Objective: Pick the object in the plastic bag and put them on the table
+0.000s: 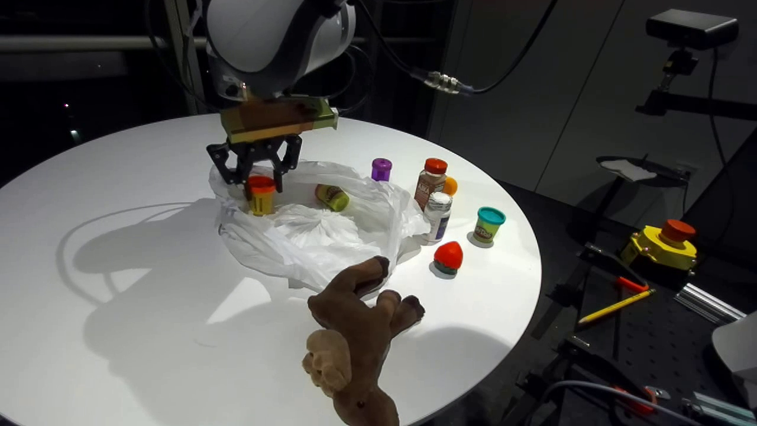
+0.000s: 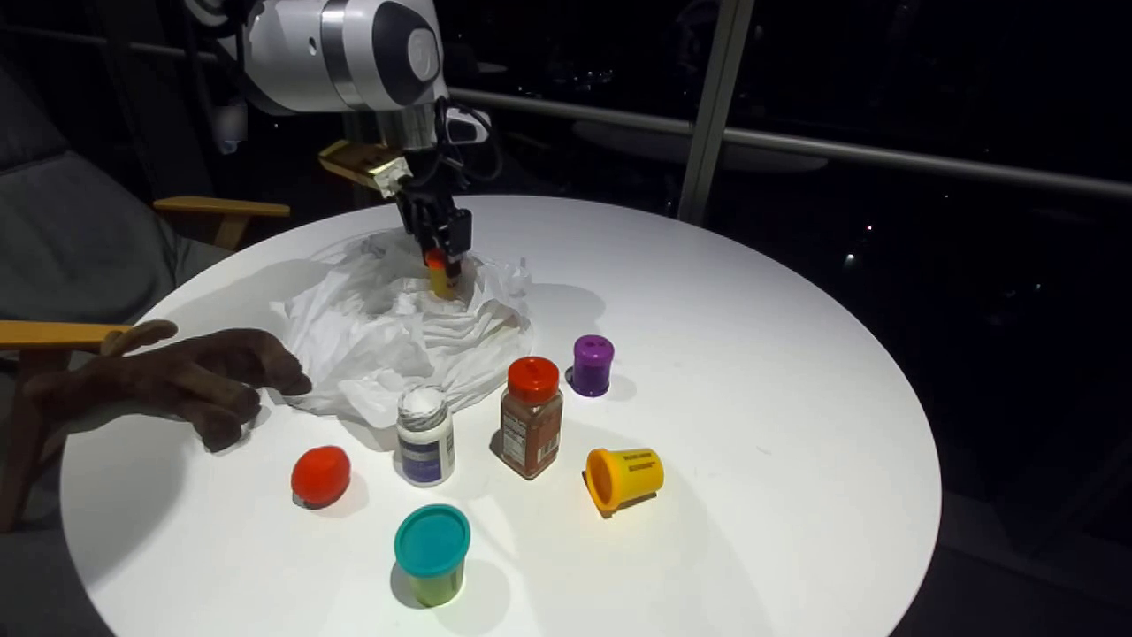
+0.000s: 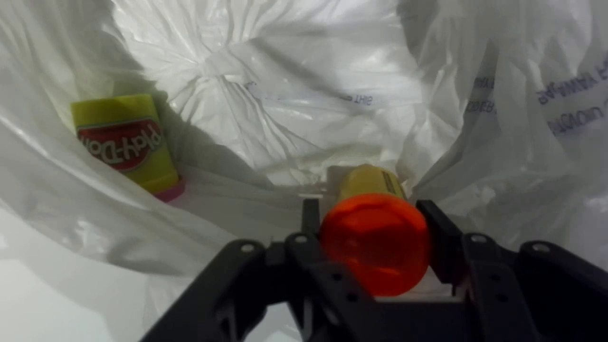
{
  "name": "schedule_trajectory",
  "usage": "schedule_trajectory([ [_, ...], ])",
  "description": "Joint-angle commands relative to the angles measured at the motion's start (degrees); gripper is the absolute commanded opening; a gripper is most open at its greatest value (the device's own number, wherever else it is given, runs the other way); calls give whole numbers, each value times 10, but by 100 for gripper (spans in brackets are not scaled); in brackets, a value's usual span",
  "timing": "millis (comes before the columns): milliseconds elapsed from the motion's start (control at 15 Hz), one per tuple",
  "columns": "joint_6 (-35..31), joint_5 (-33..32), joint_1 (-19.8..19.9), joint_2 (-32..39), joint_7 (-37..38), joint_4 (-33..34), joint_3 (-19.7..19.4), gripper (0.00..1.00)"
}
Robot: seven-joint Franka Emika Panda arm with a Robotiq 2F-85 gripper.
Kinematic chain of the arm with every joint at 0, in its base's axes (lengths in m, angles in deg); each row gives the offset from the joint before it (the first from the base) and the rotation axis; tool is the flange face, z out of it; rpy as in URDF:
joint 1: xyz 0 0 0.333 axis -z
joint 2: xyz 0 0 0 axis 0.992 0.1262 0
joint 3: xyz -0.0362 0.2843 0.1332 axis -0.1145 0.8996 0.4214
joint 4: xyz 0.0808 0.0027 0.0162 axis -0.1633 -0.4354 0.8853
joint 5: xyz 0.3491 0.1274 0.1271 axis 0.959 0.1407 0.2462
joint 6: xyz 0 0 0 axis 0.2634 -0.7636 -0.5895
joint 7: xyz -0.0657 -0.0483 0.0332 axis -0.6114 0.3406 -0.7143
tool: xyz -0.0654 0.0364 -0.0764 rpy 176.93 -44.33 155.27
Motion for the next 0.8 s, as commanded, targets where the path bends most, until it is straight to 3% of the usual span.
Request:
schedule_trajectory([
  [0, -33, 4, -21, -108, 28, -101, -5, 23],
  [333, -96, -24, -37, -236, 85, -231, -23, 23],
  [733, -174, -98, -26, -371, 132, -408, -23, 23],
])
